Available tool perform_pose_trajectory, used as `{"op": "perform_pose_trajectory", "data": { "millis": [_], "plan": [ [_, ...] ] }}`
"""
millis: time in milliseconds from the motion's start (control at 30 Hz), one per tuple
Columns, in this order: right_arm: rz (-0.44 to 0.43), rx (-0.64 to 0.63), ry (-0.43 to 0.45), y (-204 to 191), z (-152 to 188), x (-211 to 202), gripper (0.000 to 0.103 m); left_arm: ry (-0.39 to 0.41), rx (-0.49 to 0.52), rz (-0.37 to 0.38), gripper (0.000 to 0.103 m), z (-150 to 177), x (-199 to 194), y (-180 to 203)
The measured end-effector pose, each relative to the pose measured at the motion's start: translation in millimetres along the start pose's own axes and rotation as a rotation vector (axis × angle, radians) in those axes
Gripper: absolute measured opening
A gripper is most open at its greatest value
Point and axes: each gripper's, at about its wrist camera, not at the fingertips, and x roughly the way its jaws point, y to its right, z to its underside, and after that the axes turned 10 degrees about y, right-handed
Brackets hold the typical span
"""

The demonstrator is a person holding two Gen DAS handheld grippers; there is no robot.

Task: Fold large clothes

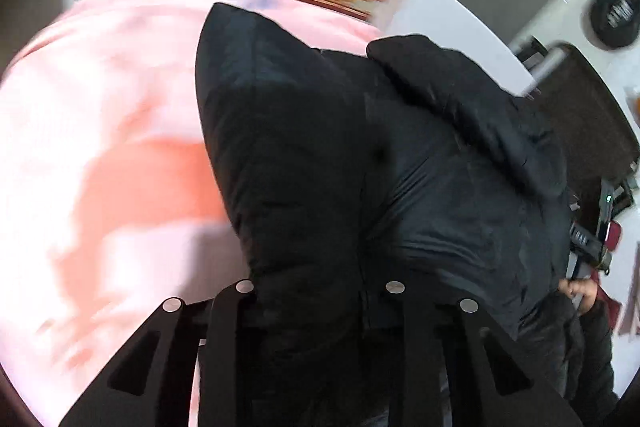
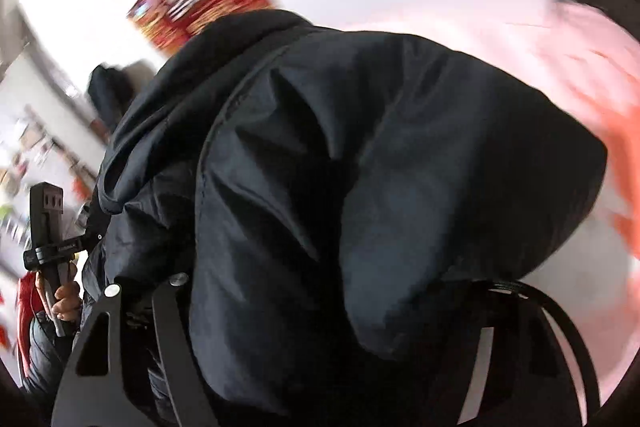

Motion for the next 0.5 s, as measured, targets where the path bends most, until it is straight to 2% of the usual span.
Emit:
{"op": "perform_pose_trajectory", "data": {
  "millis": [67,133,200,267,333,367,433,467,500],
  "plan": [
    [0.005,0.008,0.014,-3,-1,6,0.073,0.03,-0.063,-0.039,0.027,6,-21,-30],
    [0.038,0.034,0.039,10,-4,0,0.073,0.04,-0.123,-0.024,0.027,9,-31,-51],
    [0.091,0.065,0.059,27,-9,-14,0.078,0.04,-0.147,-0.008,0.029,6,-33,-57],
    [0.138,0.078,0.071,33,-8,-35,0.081,0.044,-0.094,-0.052,0.032,1,-28,-44],
    [0.208,0.022,0.086,24,-6,-62,0.084,0.072,0.017,-0.13,0.036,0,-28,-17],
    [0.24,-0.053,0.096,13,-4,-77,0.086,0.096,0.08,-0.166,0.04,1,-32,-2],
    [0.273,-0.173,0.114,-5,3,-98,0.093,0.167,0.187,-0.204,0.062,4,-46,28],
    [0.291,-0.237,0.124,-16,6,-107,0.097,0.198,0.228,-0.214,0.068,7,-52,41],
    [0.317,-0.306,0.139,-28,10,-117,0.098,0.228,0.269,-0.224,0.08,10,-60,54]
  ]
}}
